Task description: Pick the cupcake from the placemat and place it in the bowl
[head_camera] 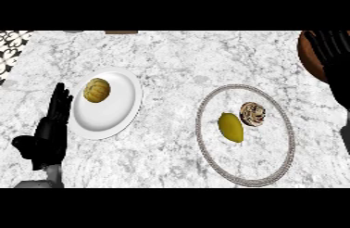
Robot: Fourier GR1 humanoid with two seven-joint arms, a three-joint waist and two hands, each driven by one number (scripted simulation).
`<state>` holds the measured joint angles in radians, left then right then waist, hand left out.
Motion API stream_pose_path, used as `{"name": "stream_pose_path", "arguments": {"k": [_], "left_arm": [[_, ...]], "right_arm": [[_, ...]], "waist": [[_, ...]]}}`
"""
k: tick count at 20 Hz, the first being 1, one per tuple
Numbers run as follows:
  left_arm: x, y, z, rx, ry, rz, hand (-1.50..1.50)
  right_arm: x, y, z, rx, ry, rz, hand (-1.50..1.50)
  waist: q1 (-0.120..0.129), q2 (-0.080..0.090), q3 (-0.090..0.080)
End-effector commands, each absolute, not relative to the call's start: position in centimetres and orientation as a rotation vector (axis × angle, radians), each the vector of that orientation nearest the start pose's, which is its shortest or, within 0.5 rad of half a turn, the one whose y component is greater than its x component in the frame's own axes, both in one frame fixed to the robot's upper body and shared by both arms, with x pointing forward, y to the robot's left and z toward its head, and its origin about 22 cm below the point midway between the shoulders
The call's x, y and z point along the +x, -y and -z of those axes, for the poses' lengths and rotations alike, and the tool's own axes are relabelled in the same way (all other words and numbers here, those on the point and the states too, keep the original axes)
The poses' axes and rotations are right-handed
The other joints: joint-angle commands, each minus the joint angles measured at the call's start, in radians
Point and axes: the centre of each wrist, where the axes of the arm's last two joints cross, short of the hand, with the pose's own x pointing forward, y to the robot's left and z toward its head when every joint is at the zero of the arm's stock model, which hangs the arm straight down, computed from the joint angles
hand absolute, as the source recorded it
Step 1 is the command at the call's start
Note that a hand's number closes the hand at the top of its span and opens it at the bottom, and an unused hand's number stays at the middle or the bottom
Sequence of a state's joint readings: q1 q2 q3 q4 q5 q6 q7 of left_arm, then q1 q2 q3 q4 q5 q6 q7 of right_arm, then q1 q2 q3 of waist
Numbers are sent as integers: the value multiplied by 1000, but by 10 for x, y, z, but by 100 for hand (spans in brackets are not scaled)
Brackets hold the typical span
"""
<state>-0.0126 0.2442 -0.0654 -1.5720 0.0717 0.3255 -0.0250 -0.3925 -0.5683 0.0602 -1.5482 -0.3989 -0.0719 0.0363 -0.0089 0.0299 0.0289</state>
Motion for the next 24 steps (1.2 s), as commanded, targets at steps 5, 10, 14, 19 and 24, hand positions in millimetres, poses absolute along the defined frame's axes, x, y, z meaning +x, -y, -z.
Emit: {"name": "stream_pose_path", "arguments": {"k": [5, 10, 14, 19, 24], "left_arm": [[280, -292, -73, 304, 1800, -10, 0], [284, -308, -82, 267, 1793, -30, 0], [289, -332, -75, 235, 1781, -57, 0], [288, -329, -91, 257, 1773, -42, 0], [288, -327, -77, 268, 1775, -53, 0]], "right_arm": [[305, 165, -122, 525, 1840, -388, -150], [298, 179, -86, -201, 2063, -361, -150], [252, 139, -57, -226, 2120, -496, -150], [234, 160, -92, -462, 2007, -657, -150], [218, 197, -141, -651, 1818, -789, -150]], "waist": [[46, -25, -29], [1, -31, -30], [-4, -32, -31], [-11, -40, -32], [-27, -41, -33]]}}
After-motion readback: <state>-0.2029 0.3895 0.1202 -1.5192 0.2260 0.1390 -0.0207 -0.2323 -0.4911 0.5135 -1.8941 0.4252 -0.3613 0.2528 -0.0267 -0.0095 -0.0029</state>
